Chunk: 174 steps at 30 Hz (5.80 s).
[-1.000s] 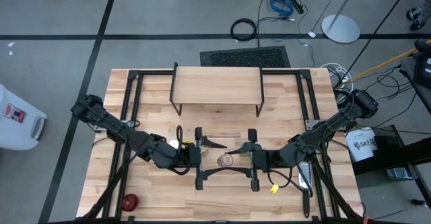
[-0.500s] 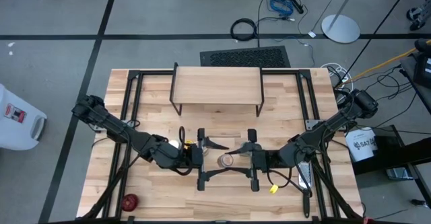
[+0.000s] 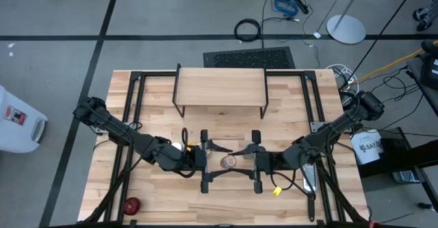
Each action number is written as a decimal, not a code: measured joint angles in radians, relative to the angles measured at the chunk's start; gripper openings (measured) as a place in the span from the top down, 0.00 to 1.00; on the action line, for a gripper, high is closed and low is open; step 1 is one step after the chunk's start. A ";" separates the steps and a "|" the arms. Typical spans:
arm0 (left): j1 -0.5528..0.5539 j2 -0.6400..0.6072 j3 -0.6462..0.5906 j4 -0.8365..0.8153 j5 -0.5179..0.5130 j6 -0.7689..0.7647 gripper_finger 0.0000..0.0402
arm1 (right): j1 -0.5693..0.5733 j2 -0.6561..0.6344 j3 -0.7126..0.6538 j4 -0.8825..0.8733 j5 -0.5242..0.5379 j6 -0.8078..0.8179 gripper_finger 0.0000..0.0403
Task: Shelf spices
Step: Put the transparent seasoning bottle on the shelf
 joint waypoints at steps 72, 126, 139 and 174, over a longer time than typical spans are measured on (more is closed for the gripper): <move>0.022 0.001 0.000 -0.059 0.028 0.016 0.52 | 0.001 -0.001 0.000 -0.076 0.128 0.027 0.35; 0.447 -0.457 -0.114 -0.648 -0.023 -0.069 0.52 | 0.167 -0.172 0.001 -0.256 0.102 0.071 0.15; 0.685 -0.626 -0.521 -0.284 0.308 -0.030 0.52 | 0.167 -0.171 0.001 -0.256 0.099 0.071 0.15; 1.047 -0.615 -0.719 -0.136 0.585 -0.008 0.52 | 0.167 -0.171 0.000 -0.301 0.096 0.136 0.15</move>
